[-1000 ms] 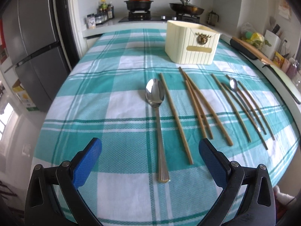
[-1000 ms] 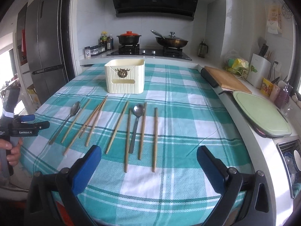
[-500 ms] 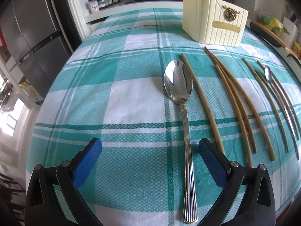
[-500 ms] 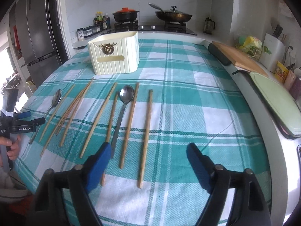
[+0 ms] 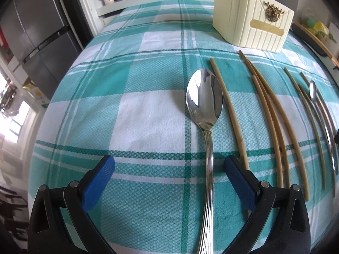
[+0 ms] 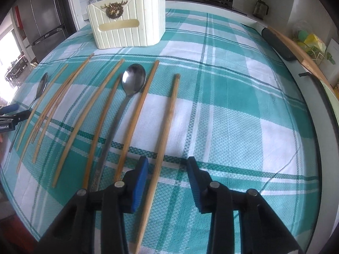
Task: Organize utensils
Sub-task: 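Move the left tool toward the metal spoon while the right tool approaches a chopstick, then close the left gripper on the spoon while the right gripper grasps a chopstick, then lift the spoon and chopstick and carry both over the cream caddy, then open both grippers to drop the spoon and chopstick into the caddy, then move the right tool back toward the remaining chopsticks, then grasp a single bamboo chopstick with the right gripper while the left gripper grasps another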
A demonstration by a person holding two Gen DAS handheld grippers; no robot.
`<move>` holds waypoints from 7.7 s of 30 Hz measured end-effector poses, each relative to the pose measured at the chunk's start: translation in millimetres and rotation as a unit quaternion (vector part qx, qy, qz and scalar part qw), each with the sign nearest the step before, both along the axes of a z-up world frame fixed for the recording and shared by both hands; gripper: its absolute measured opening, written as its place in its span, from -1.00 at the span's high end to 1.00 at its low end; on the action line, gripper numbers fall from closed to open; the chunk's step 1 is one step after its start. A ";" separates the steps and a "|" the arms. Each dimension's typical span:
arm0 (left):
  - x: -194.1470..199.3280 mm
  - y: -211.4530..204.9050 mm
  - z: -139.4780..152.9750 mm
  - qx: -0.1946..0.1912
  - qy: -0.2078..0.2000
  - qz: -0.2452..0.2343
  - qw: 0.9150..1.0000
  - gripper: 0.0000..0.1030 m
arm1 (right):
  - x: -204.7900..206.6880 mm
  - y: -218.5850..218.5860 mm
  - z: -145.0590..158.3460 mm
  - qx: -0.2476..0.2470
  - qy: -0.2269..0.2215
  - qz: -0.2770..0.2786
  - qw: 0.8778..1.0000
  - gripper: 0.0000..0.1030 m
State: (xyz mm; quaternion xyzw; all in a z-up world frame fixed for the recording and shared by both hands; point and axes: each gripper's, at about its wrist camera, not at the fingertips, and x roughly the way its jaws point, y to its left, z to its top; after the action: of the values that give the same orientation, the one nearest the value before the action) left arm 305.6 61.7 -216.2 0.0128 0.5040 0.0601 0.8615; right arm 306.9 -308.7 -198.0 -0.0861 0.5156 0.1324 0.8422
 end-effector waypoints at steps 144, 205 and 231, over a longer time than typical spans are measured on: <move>-83.7 -4.6 101.9 -0.113 -0.122 -0.034 0.986 -0.75 | -92.3 -1.6 110.3 0.066 -0.221 -0.060 0.971 -0.10; -25.8 -25.0 30.3 -0.082 -0.046 -0.009 0.996 -0.79 | -0.1 30.4 5.9 0.078 -0.060 -0.038 0.994 0.45; -25.5 -25.9 10.8 -0.044 -0.034 -0.018 0.998 0.76 | -31.7 -12.1 -1.0 0.014 -0.050 -0.127 0.991 0.88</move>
State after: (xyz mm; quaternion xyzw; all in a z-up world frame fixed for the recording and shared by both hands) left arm 280.1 35.8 -205.4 -0.0177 0.4765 0.0228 0.8787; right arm 275.1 -320.8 -199.1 -0.0146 0.4774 0.0277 0.8781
